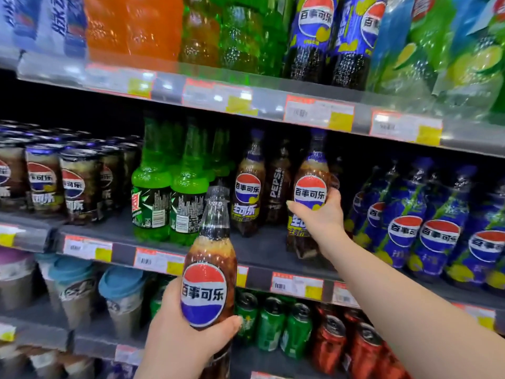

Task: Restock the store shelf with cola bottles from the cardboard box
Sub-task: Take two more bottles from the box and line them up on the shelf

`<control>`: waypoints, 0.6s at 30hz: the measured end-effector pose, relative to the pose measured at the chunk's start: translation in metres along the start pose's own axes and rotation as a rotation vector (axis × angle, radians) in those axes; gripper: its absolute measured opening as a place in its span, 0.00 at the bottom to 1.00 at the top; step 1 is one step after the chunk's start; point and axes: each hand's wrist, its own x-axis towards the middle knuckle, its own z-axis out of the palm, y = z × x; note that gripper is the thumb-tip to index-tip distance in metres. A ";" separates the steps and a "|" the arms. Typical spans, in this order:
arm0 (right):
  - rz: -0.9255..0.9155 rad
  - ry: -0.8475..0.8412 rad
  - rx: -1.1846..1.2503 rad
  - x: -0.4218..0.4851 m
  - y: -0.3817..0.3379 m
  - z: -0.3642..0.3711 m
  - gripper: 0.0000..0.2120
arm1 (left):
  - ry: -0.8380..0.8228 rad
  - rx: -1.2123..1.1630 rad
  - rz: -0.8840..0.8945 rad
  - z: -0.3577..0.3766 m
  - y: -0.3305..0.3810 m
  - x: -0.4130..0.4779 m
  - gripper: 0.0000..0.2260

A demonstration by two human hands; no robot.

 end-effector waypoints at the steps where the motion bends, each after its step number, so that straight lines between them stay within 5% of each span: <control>1: -0.005 0.009 0.024 0.009 0.005 0.006 0.27 | 0.013 -0.010 -0.003 0.002 -0.001 0.004 0.29; 10: 0.004 -0.029 -0.011 0.060 0.049 0.046 0.45 | 0.106 0.072 0.029 0.026 -0.009 0.026 0.37; 14: -0.004 -0.065 -0.022 0.066 0.057 0.053 0.47 | 0.135 0.049 -0.012 0.031 -0.011 0.030 0.48; 18: -0.015 -0.092 -0.037 0.064 0.059 0.048 0.51 | 0.133 0.042 -0.019 0.033 -0.011 0.031 0.46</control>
